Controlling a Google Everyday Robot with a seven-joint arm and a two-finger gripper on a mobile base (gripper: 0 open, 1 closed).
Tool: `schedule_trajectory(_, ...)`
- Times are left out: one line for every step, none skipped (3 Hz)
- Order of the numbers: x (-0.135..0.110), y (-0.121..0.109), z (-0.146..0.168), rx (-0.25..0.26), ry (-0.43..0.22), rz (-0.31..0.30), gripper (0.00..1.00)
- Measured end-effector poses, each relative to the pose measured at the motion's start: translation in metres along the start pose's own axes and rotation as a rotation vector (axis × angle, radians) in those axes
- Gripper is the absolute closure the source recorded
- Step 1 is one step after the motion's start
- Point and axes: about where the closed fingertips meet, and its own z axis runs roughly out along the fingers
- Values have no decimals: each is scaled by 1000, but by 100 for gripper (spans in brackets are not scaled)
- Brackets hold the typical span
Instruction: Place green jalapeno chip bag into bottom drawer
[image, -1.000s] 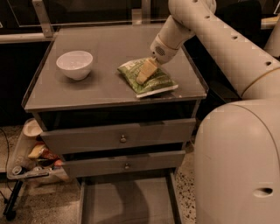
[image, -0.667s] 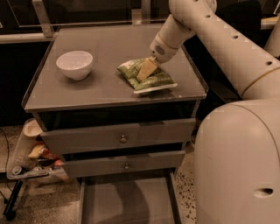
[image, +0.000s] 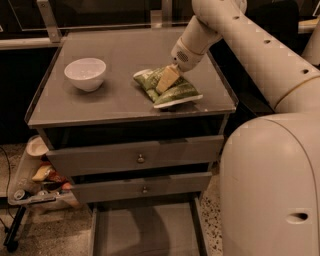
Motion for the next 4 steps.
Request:
schedule_trajectory(16, 8, -22, 34, -20, 58, 100)
schedule_trajectory(51, 40, -28, 24, 0, 134, 100)
schedule_trajectory(94, 73, -34, 21, 65, 212, 100)
schedule_trajectory(133, 107, -42, 13, 105, 282, 100)
